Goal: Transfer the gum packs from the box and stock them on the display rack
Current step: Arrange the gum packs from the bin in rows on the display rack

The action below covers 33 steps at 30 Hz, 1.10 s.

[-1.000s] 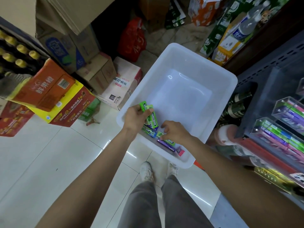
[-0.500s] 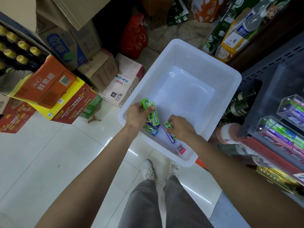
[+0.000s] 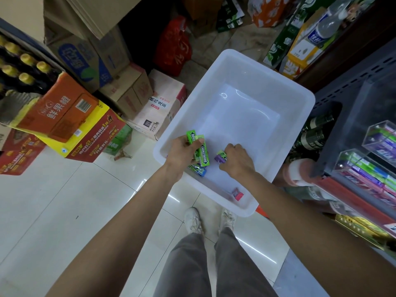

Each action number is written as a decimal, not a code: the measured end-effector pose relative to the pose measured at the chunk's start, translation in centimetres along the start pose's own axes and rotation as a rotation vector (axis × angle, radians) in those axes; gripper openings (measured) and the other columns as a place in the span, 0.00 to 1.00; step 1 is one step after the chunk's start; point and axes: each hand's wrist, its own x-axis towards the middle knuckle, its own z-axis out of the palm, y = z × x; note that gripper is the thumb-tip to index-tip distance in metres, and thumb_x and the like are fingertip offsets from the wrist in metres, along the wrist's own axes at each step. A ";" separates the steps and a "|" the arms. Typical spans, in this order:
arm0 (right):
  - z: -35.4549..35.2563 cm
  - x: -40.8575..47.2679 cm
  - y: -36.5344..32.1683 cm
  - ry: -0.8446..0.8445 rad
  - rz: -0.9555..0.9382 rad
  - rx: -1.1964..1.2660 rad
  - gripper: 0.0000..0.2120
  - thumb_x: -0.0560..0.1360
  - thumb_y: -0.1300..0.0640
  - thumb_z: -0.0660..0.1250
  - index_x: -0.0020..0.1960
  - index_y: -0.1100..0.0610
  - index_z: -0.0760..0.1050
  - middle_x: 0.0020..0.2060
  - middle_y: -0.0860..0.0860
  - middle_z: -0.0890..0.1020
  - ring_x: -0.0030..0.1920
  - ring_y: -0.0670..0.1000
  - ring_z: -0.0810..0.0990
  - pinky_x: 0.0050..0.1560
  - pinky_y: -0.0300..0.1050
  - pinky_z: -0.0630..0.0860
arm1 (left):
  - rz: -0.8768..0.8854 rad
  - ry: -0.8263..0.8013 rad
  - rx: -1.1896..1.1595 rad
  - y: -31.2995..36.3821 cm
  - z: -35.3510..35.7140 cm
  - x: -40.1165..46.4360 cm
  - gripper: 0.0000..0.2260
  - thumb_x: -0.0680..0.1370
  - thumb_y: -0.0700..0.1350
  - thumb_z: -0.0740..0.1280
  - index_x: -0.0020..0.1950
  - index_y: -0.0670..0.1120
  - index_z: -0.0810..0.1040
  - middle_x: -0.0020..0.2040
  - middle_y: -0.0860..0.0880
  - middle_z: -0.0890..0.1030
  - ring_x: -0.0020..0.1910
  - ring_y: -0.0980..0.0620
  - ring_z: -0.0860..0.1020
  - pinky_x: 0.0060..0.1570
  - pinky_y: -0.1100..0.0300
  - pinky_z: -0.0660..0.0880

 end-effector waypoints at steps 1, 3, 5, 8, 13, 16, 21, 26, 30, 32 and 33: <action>0.0 0.1 -0.1 0.003 -0.006 -0.019 0.22 0.72 0.56 0.69 0.61 0.62 0.66 0.59 0.60 0.69 0.60 0.60 0.69 0.48 0.47 0.70 | -0.001 -0.010 0.002 0.0 0.1 0.0 0.05 0.78 0.44 0.66 0.47 0.42 0.76 0.45 0.40 0.79 0.49 0.38 0.81 0.50 0.43 0.79; 0.2 0.1 -0.1 0.007 -0.010 -0.025 0.22 0.72 0.57 0.69 0.62 0.61 0.66 0.59 0.60 0.70 0.60 0.60 0.69 0.46 0.46 0.69 | 0.005 -0.025 0.011 -0.1 0.2 -0.1 0.06 0.78 0.43 0.66 0.47 0.41 0.76 0.45 0.40 0.78 0.46 0.41 0.80 0.50 0.45 0.79; 0.4 0.2 0.0 0.022 -0.012 0.025 0.21 0.72 0.57 0.69 0.60 0.61 0.67 0.57 0.60 0.72 0.59 0.60 0.71 0.45 0.47 0.69 | 0.007 -0.026 0.012 -0.2 0.2 0.0 0.05 0.78 0.43 0.66 0.45 0.42 0.76 0.44 0.41 0.78 0.43 0.43 0.79 0.47 0.49 0.80; 0.4 0.2 0.5 0.065 0.016 0.255 0.14 0.71 0.57 0.69 0.54 0.61 0.72 0.52 0.58 0.79 0.54 0.60 0.76 0.48 0.50 0.75 | 0.010 -0.006 0.016 -0.2 0.3 0.0 0.06 0.78 0.43 0.66 0.42 0.44 0.75 0.38 0.47 0.78 0.36 0.49 0.78 0.40 0.56 0.80; 0.4 0.3 0.7 0.029 -0.016 0.125 0.15 0.72 0.58 0.68 0.56 0.62 0.74 0.55 0.60 0.75 0.57 0.60 0.74 0.49 0.47 0.71 | 0.010 0.000 0.027 -0.1 0.6 -0.1 0.05 0.78 0.44 0.66 0.48 0.41 0.76 0.38 0.48 0.78 0.36 0.51 0.78 0.42 0.56 0.79; 0.7 0.4 0.6 0.007 -0.036 0.153 0.12 0.72 0.59 0.68 0.54 0.62 0.75 0.54 0.61 0.75 0.55 0.60 0.74 0.46 0.45 0.69 | 0.012 0.003 0.039 -0.2 0.7 -0.1 0.05 0.78 0.44 0.66 0.47 0.42 0.76 0.38 0.48 0.78 0.36 0.51 0.78 0.43 0.55 0.79; -2.5 -1.3 0.2 0.018 0.070 0.918 0.09 0.71 0.62 0.72 0.50 0.64 0.78 0.42 0.59 0.80 0.41 0.54 0.78 0.42 0.42 0.77 | 0.006 0.003 0.016 0.4 0.9 -0.7 0.05 0.78 0.44 0.67 0.47 0.43 0.77 0.40 0.46 0.79 0.37 0.48 0.78 0.43 0.54 0.80; -8.8 -6.0 -0.1 0.030 -0.046 1.250 0.06 0.72 0.64 0.70 0.48 0.63 0.77 0.39 0.58 0.81 0.34 0.51 0.81 0.34 0.41 0.80 | 0.081 -0.081 -0.050 3.7 2.8 -2.9 0.05 0.76 0.42 0.69 0.49 0.43 0.80 0.37 0.47 0.82 0.32 0.52 0.80 0.33 0.62 0.79; -13.5 -9.0 1.6 0.166 -0.081 1.285 0.04 0.71 0.64 0.72 0.42 0.61 0.76 0.37 0.58 0.82 0.31 0.49 0.82 0.33 0.43 0.79 | 0.193 -0.173 -0.087 8.0 6.1 -5.3 0.05 0.75 0.40 0.69 0.50 0.42 0.81 0.38 0.46 0.82 0.34 0.52 0.80 0.37 0.60 0.81; -15.8 -10.5 3.3 0.234 -0.081 1.269 0.05 0.70 0.62 0.73 0.41 0.60 0.76 0.38 0.59 0.82 0.32 0.49 0.82 0.36 0.47 0.81 | 0.253 -0.236 -0.065 10.2 8.4 -6.7 0.06 0.75 0.41 0.70 0.50 0.42 0.81 0.38 0.46 0.82 0.35 0.51 0.81 0.38 0.59 0.80; -17.0 -11.4 4.3 0.269 -0.081 1.266 0.06 0.69 0.61 0.74 0.41 0.59 0.76 0.38 0.59 0.82 0.33 0.49 0.82 0.38 0.49 0.81 | 0.282 -0.266 -0.044 11.2 9.8 -7.4 0.05 0.75 0.41 0.70 0.49 0.42 0.81 0.37 0.47 0.83 0.35 0.51 0.81 0.38 0.59 0.80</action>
